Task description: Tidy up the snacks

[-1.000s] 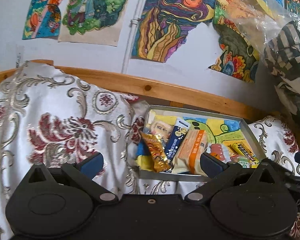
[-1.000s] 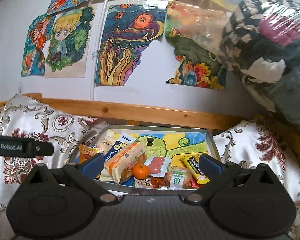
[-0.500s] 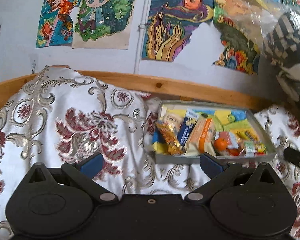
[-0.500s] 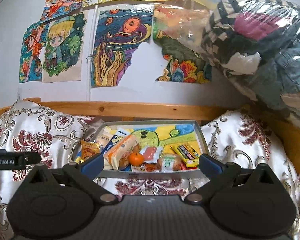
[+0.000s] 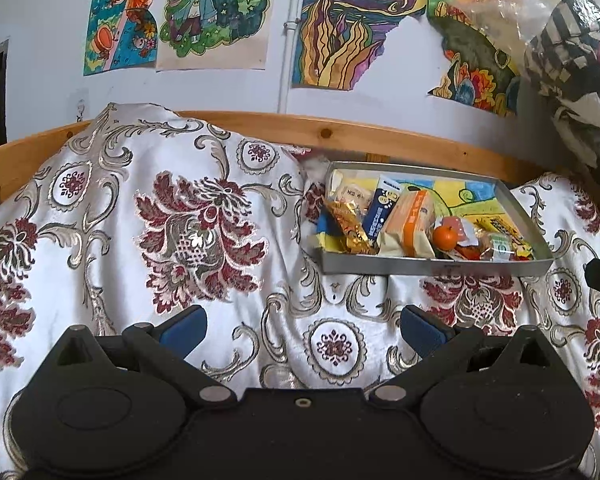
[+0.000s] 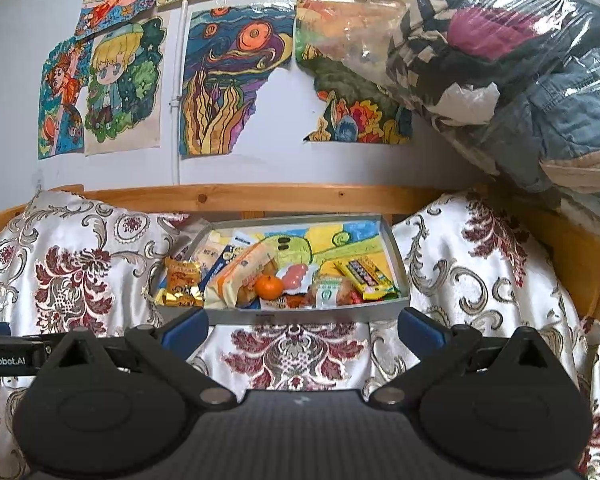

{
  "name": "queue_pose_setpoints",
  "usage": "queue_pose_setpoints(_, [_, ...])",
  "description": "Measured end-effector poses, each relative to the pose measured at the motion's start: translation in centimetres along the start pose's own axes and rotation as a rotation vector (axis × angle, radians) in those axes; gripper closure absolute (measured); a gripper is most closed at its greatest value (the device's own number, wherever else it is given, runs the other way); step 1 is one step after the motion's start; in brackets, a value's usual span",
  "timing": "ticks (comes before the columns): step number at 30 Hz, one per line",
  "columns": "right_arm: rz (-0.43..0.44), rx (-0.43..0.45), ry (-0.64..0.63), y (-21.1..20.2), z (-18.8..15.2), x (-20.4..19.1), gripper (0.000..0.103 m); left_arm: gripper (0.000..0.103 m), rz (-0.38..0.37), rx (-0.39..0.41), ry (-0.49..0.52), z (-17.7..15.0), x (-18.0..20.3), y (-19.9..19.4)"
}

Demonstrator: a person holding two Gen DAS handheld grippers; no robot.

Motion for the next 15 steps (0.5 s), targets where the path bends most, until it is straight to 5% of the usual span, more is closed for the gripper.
queue_pose_setpoints(15, [0.017,-0.107,0.008,-0.9,-2.5,-0.5,0.000,0.001,-0.018,-0.050,0.026,-2.5,0.0,-2.0])
Point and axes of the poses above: each gripper's, at about its wrist camera, not at the fingertips, and y roughly the way its jaws point, x to its right, z to its top, the point moved 5 cm from there along y, roughly the way its jaws point, and after that the axes turned 5 degrees about -x, right-handed, at the moved point
